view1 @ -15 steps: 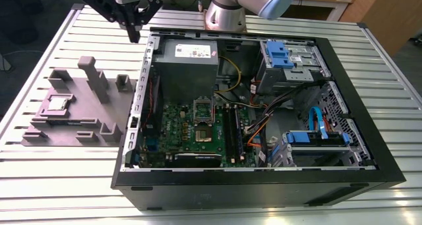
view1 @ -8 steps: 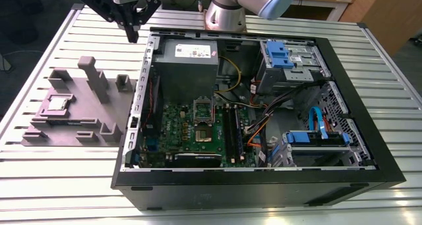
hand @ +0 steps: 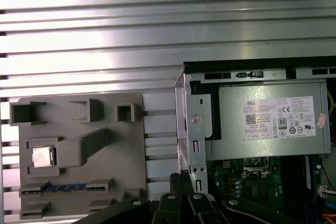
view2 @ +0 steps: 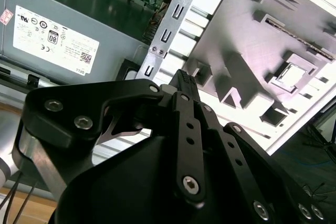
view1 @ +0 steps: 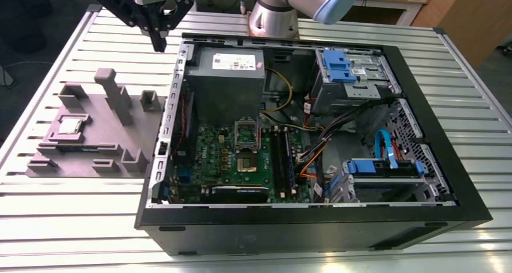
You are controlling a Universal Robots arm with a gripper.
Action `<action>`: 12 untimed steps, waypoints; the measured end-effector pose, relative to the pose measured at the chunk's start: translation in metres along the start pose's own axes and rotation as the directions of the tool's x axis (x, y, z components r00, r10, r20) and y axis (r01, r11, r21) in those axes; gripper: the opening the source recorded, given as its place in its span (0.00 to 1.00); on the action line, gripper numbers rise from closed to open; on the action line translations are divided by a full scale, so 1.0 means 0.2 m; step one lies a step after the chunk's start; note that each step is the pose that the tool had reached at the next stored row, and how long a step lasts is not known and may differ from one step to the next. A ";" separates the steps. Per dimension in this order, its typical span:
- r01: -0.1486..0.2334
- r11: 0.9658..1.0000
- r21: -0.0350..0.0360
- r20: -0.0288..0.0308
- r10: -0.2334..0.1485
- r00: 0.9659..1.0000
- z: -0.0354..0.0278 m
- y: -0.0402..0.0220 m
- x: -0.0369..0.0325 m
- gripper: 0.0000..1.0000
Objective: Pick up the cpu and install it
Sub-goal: 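Reach for the cpu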
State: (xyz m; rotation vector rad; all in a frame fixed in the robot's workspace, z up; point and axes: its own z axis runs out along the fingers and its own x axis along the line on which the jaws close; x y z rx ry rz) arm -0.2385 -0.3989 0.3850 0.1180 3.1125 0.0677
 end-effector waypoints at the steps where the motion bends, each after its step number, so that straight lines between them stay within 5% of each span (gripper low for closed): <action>1: 0.000 1.000 0.000 0.000 0.000 1.000 0.000 0.000 0.001 0.11; 12: 0.000 1.000 0.000 0.000 0.000 1.000 0.000 -0.001 0.015 0.11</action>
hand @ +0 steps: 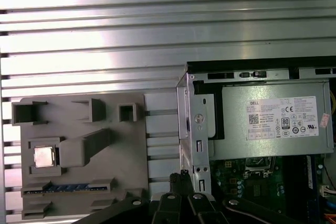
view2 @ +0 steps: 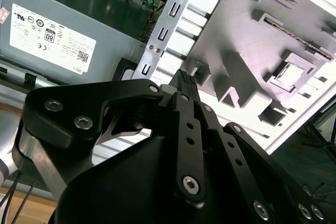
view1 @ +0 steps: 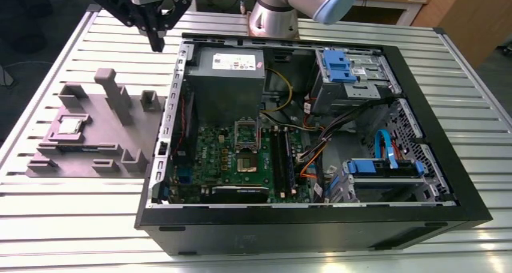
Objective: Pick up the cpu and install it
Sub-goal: 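Reach for the cpu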
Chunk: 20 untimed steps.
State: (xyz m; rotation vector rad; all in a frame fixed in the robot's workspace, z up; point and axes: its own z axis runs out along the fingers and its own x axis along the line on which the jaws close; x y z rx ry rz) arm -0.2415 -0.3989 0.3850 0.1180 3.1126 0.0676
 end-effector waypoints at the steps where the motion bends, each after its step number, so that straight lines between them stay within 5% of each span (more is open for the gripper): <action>1: 0.000 1.000 0.000 0.000 0.000 1.000 0.000 0.000 0.001 0.11; 20: 0.000 1.000 0.000 0.000 0.000 1.000 0.000 -0.003 0.032 0.11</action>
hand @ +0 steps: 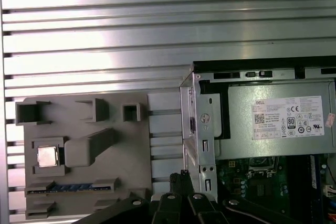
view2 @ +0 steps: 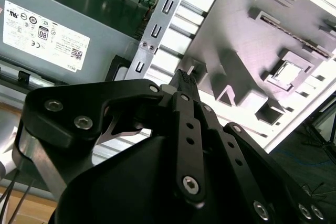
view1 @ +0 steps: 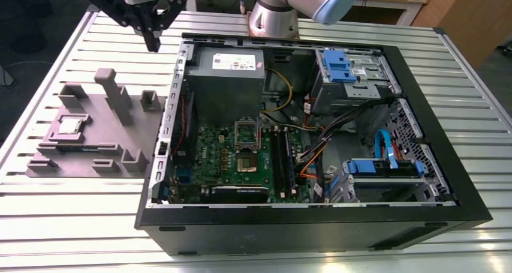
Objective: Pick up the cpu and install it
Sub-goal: 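Reach for the cpu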
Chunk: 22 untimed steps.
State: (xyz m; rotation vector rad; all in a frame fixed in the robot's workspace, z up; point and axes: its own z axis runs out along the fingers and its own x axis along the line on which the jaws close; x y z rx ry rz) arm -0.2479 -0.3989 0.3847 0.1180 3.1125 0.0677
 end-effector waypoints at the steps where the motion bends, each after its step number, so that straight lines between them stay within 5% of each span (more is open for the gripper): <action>1: 0.000 1.000 0.000 0.000 0.000 1.000 0.000 0.000 0.002 0.11; 22: 0.000 1.000 0.000 0.000 0.000 1.000 0.000 -0.004 0.053 0.11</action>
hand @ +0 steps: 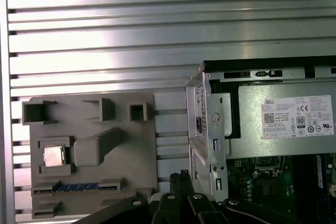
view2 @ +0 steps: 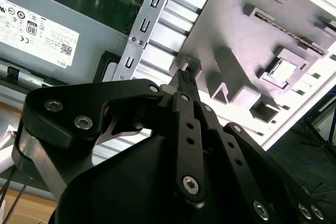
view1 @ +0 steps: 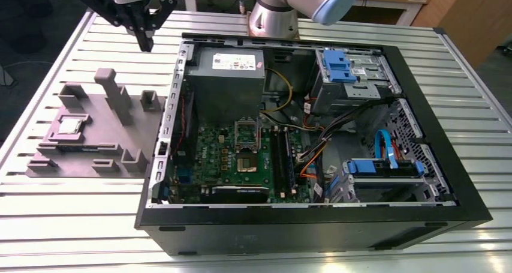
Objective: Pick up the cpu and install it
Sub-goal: 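Reach for the cpu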
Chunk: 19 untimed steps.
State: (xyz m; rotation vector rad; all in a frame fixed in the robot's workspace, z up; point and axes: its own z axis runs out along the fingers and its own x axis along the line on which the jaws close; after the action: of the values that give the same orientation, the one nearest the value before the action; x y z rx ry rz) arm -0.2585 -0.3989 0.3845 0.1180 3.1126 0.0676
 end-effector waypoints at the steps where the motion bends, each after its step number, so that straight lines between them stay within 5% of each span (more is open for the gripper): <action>1: 0.000 1.000 0.000 0.000 0.000 1.000 0.000 0.000 0.004 0.11; 19: 0.000 1.000 0.000 0.000 0.000 1.000 0.002 -0.005 0.071 0.11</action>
State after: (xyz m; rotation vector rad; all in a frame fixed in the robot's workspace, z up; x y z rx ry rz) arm -0.2728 -0.3988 0.3837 0.1181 3.1125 0.0676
